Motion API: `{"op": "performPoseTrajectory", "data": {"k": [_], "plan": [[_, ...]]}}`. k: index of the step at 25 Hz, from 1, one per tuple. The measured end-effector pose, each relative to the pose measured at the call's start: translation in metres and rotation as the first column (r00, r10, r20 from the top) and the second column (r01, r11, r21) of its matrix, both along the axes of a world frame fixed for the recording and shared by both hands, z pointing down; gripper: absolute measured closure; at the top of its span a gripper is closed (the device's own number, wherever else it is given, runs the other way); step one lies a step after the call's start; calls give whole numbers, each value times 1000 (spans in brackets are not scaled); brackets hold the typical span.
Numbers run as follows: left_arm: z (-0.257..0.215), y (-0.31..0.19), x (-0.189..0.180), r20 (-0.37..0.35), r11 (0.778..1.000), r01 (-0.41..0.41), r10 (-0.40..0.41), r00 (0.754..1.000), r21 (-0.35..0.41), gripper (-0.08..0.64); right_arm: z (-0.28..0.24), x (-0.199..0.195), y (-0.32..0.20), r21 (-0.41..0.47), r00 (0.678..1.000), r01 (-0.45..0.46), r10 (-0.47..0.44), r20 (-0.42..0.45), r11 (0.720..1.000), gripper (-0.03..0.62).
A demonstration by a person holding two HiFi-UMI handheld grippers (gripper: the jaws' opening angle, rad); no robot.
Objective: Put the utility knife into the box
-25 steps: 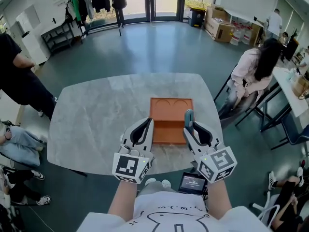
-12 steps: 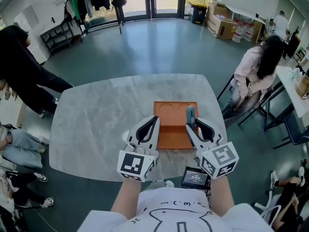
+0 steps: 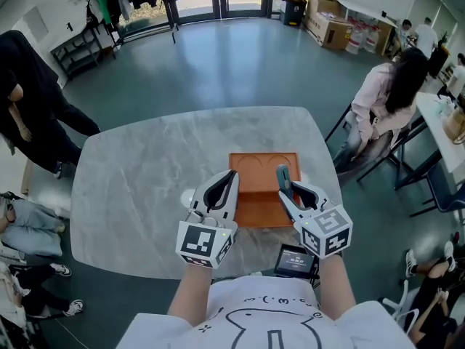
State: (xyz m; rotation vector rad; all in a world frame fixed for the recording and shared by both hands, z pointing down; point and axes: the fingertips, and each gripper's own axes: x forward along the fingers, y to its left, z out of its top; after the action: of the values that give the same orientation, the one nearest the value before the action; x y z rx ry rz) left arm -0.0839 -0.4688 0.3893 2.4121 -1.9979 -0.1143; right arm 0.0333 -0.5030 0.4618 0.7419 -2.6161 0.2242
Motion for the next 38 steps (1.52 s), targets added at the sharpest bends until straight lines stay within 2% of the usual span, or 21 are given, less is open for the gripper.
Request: {"op": "performPoseTrajectory", "data": {"k": [6, 10, 14, 20, 27, 38], "plan": [[12, -18, -5, -7, 1000, -8, 8, 1000, -28, 545, 47, -8, -6, -81, 987, 64, -75, -142, 995, 460], [18, -21, -12, -16, 999, -6, 6, 1000, -45, 545, 73, -14, -2, -110, 959, 111, -135, -247, 988, 459], [24, -24, -10, -16, 998, -6, 5, 1000, -61, 545, 95, -15, 1, -143, 928, 156, -194, -317, 977, 459], [32, -20, -11, -18, 997, -13, 12, 1000, -82, 545, 126, -18, 19, -220, 856, 235, -309, -415, 947, 459], [38, -11, -7, -17, 995, -18, 16, 1000, -95, 545, 162, -18, 32, -301, 748, 312, -428, -507, 901, 459], [40, -2, -16, -13, 994, 19, -21, 1000, -109, 545, 197, -24, 30, -391, 652, 328, -506, -566, 860, 459]]}}
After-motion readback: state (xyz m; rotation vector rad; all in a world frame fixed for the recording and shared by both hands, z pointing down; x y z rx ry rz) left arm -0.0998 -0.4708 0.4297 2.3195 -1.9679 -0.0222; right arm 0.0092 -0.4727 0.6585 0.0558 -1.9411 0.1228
